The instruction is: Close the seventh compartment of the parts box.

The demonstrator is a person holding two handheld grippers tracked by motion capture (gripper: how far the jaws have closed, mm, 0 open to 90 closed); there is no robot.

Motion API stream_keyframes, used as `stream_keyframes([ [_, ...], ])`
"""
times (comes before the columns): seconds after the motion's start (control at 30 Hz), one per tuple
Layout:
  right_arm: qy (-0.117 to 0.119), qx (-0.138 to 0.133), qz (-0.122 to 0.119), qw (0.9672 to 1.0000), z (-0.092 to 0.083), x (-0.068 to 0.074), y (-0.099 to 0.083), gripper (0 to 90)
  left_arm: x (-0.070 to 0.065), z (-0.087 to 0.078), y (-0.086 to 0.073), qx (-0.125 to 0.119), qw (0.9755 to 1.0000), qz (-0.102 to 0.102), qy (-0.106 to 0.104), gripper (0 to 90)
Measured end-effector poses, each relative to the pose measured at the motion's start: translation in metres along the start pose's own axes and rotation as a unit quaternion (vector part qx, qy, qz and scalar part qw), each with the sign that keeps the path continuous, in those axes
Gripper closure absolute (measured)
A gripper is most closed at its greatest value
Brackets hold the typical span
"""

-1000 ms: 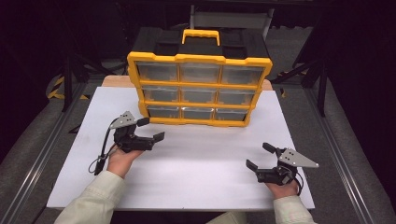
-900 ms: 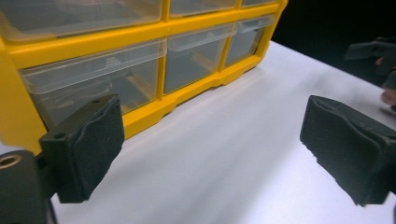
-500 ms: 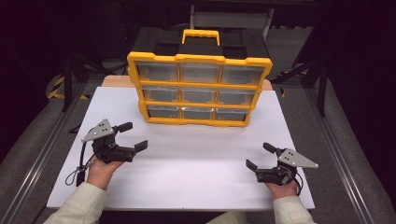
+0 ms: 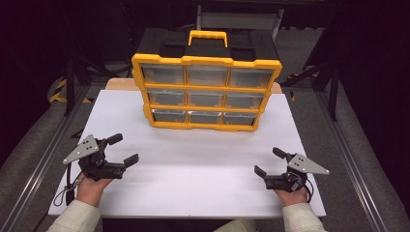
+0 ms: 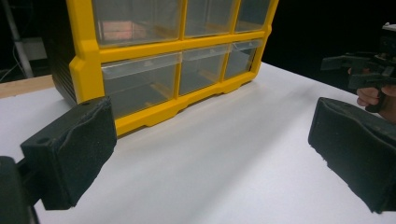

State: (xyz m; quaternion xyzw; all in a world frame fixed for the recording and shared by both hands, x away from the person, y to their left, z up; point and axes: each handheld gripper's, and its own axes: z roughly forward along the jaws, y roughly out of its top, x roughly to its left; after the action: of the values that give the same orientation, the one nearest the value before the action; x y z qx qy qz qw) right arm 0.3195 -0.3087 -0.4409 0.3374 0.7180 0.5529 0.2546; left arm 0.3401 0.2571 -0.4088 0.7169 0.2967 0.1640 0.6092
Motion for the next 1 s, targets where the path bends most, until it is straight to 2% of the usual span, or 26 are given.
stream_keyframes([
  [0.17, 0.001, -0.005, -0.006, 1.0, 0.0, 0.0, 0.0, 1.2, 0.003, -0.012, -0.011, -0.013, 0.9999, 0.001, 0.006, 1.5],
  [0.33, 0.009, -0.008, -0.02, 0.9997, 0.001, 0.001, 0.0, 0.1, 0.006, -0.02, -0.02, -0.022, 0.9995, 0.024, 0.008, 1.5],
  [0.5, 0.012, -0.008, -0.022, 0.9997, 0.002, 0.001, -0.001, 0.1, 0.015, -0.02, -0.032, -0.026, 0.9995, 0.013, 0.012, 1.2],
  [0.57, 0.014, -0.009, -0.023, 0.9996, 0.002, 0.0, -0.001, 0.1, 0.016, -0.02, -0.035, -0.024, 0.9995, 0.015, 0.015, 1.1],
  [0.7, 0.018, -0.011, -0.023, 0.9995, 0.003, -0.001, -0.001, 0.1, 0.015, -0.015, -0.045, -0.009, 0.9999, 0.003, 0.004, 1.7],
  [0.93, 0.02, -0.009, -0.019, 0.9996, 0.003, -0.002, -0.002, 0.0, 0.021, -0.013, -0.055, -0.022, 0.9991, -0.033, 0.014, 1.4],
  [1.0, 0.022, -0.008, -0.016, 0.9996, 0.004, -0.002, -0.003, 0.0, 0.022, -0.014, -0.056, -0.023, 0.999, -0.035, 0.017, 1.4],
])
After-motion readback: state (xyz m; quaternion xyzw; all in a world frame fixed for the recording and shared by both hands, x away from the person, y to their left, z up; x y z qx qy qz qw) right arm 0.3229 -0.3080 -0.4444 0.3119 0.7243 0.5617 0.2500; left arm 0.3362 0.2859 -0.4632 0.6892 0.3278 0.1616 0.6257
